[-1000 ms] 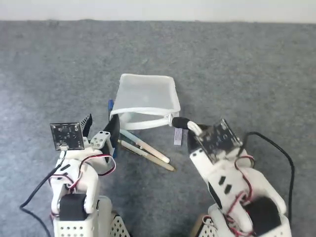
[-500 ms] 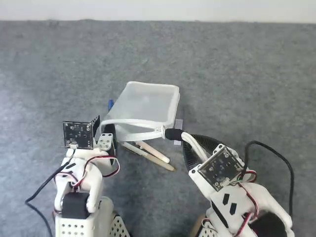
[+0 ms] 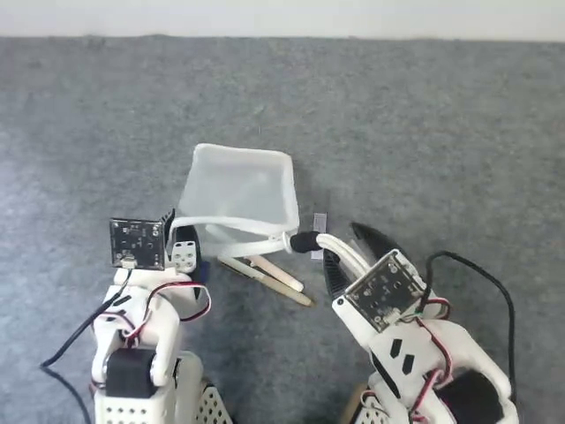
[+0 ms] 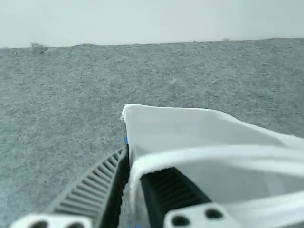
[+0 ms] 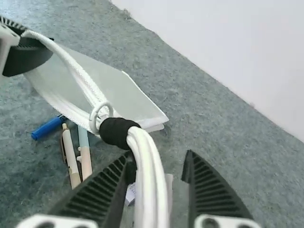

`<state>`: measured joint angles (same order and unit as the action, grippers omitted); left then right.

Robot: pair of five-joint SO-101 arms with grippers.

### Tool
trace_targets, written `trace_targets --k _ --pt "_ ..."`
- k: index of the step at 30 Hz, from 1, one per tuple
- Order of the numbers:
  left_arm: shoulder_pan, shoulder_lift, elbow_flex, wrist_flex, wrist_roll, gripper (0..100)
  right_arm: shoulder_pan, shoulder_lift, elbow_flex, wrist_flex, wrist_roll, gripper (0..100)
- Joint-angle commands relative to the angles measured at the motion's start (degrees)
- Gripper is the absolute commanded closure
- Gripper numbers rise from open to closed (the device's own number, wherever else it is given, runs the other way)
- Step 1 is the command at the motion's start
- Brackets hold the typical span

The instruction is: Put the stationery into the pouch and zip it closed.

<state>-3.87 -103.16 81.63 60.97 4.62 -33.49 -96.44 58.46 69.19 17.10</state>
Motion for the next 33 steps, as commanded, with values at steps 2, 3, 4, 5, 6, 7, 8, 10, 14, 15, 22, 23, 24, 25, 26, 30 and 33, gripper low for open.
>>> trace_targets --k 2,3,4,5,6,7,8,10,14,15,22,23,24,25,26,30,33 --pt "0.0 -1.0 -3.6 0.1 -0.7 99 0.0 0.9 -0.7 -1.7 0.4 82.9" --pt "-0.4 -1.0 -4.1 0.4 -0.7 99 0.0 2.2 -0.8 -1.8 0.4 82.9" --pt "-1.6 -0.9 -4.5 0.4 -0.7 99 0.0 3.7 -0.9 -2.5 0.3 82.9" --pt "-3.0 -0.9 -4.9 0.4 -0.4 99 0.0 5.5 -0.9 -3.2 0.3 82.9" --pt "-4.0 -0.9 -5.0 0.2 -0.4 99 0.1 7.7 -0.9 -3.8 0.3 82.9" --pt "-4.7 -0.9 -5.1 0.1 -0.4 99 0.1 9.7 -0.9 -4.6 0.3 82.9" --pt "-5.1 -0.9 -5.1 0.1 -0.4 99 0.1 11.7 -0.9 -5.3 0.3 82.9" --pt "-5.5 -0.9 -5.5 0.1 -0.4 99 0.1 15.0 -0.9 -6.6 0.3 82.9" --pt "-5.6 -0.9 -5.9 0.4 -0.4 99 0.1 18.1 -0.9 -8.1 -0.4 82.9" --pt "-5.6 -0.9 -6.0 0.4 -0.4 99 0.1 18.1 -0.9 -8.1 -0.6 82.9" --pt "-10.0 -0.9 -6.3 0.1 0.8 99 0.2 18.7 -1.1 -8.1 -0.8 82.6" --pt "-10.4 -0.9 -6.5 0.1 0.8 99 0.2 18.7 -1.1 -8.1 -0.8 82.6" --pt "-10.7 -0.9 -6.8 0.3 0.9 99 0.6 18.7 -1.1 -8.1 -0.9 82.7" --pt "-11.2 -0.9 -6.9 0.3 0.9 99 1.2 18.7 -1.1 -8.1 -0.9 82.7" --pt "-11.5 -0.9 -6.9 0.3 1.0 99 1.7 18.7 -1.1 -8.2 -0.9 82.7" --pt "-13.2 -0.9 -7.0 0.1 1.0 99 2.6 18.7 -1.1 -8.2 -1.0 82.8" --pt "-14.7 -0.9 -7.6 0.3 1.0 99 2.6 19.4 -1.2 -8.2 -1.6 82.8"
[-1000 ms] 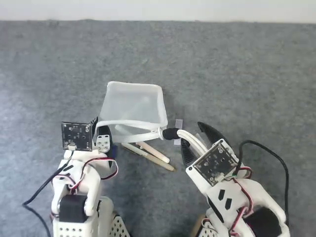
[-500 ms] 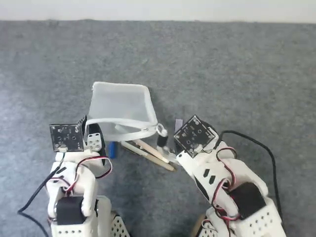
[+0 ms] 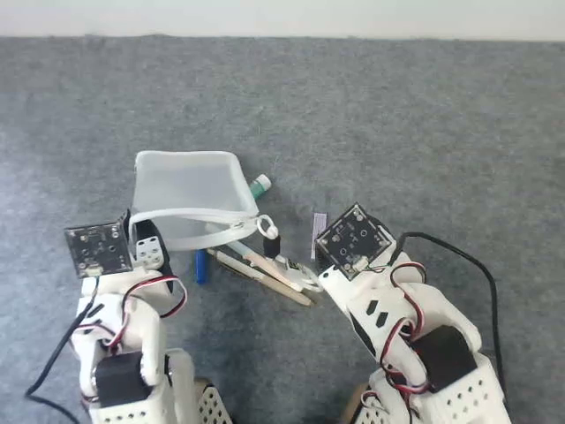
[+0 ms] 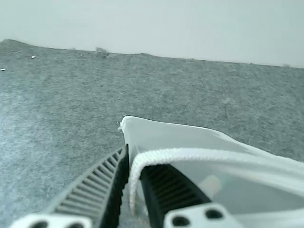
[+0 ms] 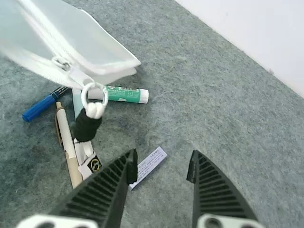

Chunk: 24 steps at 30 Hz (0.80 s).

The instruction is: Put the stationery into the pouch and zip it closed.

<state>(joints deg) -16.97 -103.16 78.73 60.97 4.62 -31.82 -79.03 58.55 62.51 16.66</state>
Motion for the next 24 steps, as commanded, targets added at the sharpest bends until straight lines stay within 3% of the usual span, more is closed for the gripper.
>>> trace_targets --k 1,24 --pt "-2.1 -0.9 -4.8 0.3 1.1 99 0.9 2.9 -1.4 -2.1 -1.6 82.8" --pt "-4.7 -0.9 -5.1 0.1 2.1 99 1.0 49.0 -17.5 -9.3 -11.9 82.8"
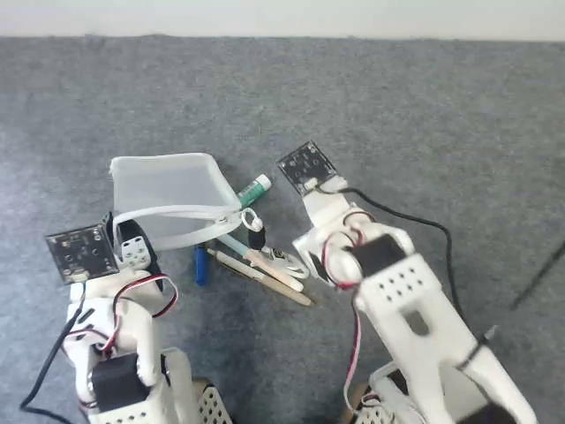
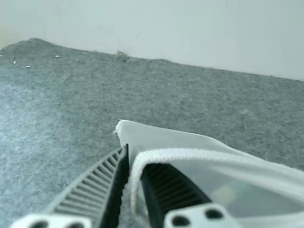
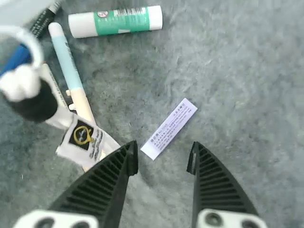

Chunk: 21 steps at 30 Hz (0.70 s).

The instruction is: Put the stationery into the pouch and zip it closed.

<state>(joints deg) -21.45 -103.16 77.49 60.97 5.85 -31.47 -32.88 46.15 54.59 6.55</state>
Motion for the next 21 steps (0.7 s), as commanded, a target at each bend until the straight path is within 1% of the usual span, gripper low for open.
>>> trace_targets --k 1,7,12,21 --pt "-0.2 -0.9 -3.8 0.2 0.9 99 0.7 4.6 -6.0 -1.4 -2.4 82.8" --pt "-0.2 -0.9 -3.8 0.3 0.9 99 0.7 14.2 -11.7 -1.4 -5.8 82.8" --pt "-0.2 -1.0 -3.8 0.4 0.9 99 3.6 20.8 -16.3 -1.4 -8.1 82.8" --pt "-0.2 -1.0 -3.8 0.4 0.9 99 4.5 30.9 -22.5 -1.4 -9.1 82.8"
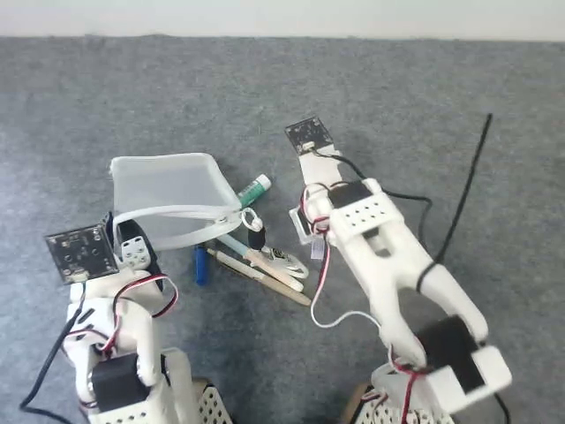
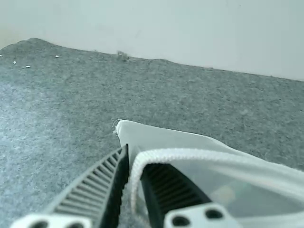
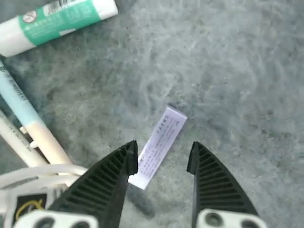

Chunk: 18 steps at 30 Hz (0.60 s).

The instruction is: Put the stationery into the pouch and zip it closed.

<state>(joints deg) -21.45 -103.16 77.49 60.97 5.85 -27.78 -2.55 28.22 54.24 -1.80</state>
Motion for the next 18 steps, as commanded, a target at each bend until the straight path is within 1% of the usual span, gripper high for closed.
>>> trace_targets --k 1,18 --pt "-0.2 -1.0 -3.8 0.4 0.9 99 0.8 1.6 -5.4 -1.0 -0.8 82.8" --pt "-0.2 -1.0 -3.7 0.4 0.9 99 1.9 13.5 -12.9 -0.6 -2.8 82.9"
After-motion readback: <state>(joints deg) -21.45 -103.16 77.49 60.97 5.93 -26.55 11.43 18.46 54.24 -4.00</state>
